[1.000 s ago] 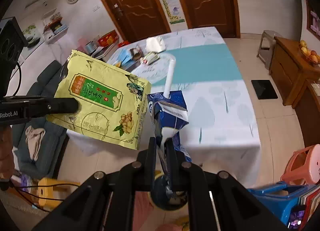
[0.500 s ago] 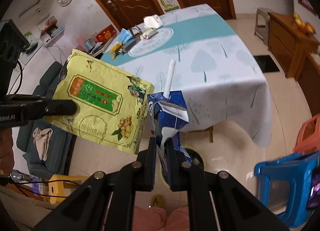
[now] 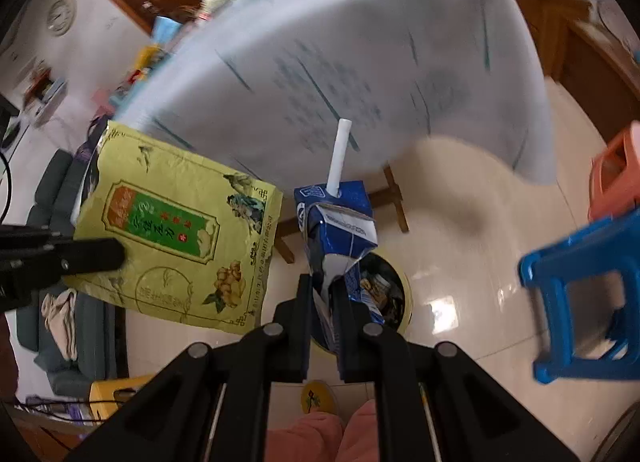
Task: Collect trash
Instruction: 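Carry the yellow bag and blue carton down over the black bin, then open both tools over the bin to drop bag and carton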
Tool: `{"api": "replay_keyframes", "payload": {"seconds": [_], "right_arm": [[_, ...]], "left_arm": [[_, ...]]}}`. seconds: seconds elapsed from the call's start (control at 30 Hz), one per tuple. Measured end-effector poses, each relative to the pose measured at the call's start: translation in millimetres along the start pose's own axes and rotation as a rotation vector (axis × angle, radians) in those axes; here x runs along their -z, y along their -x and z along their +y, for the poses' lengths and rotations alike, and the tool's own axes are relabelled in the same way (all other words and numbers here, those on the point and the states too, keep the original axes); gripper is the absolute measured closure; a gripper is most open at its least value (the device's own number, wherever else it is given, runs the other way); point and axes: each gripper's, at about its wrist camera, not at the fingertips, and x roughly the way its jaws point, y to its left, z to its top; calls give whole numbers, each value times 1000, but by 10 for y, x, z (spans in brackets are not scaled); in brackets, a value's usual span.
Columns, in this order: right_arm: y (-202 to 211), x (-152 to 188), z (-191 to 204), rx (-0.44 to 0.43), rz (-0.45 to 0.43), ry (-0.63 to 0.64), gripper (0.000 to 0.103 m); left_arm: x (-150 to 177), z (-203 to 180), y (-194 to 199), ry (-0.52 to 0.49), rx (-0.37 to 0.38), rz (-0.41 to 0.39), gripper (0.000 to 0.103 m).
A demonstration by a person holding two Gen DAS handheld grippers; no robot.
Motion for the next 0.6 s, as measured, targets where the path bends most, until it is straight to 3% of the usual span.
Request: {"api": "replay_keyframes", "payload": {"seconds": [0.43,0.57,0.6], "right_arm": [[-1469,472,-357,47,91,-25,94],[-1917,526,-425,26,151,-10,92],[-1998,533,-430,25,165,-6,92]], "left_arm": [[106,174,-1880,-50,-59,90,101],[115,280,-2229,-58,-85,107,87],[116,314,-2293,-61,-90,107,76]]}}
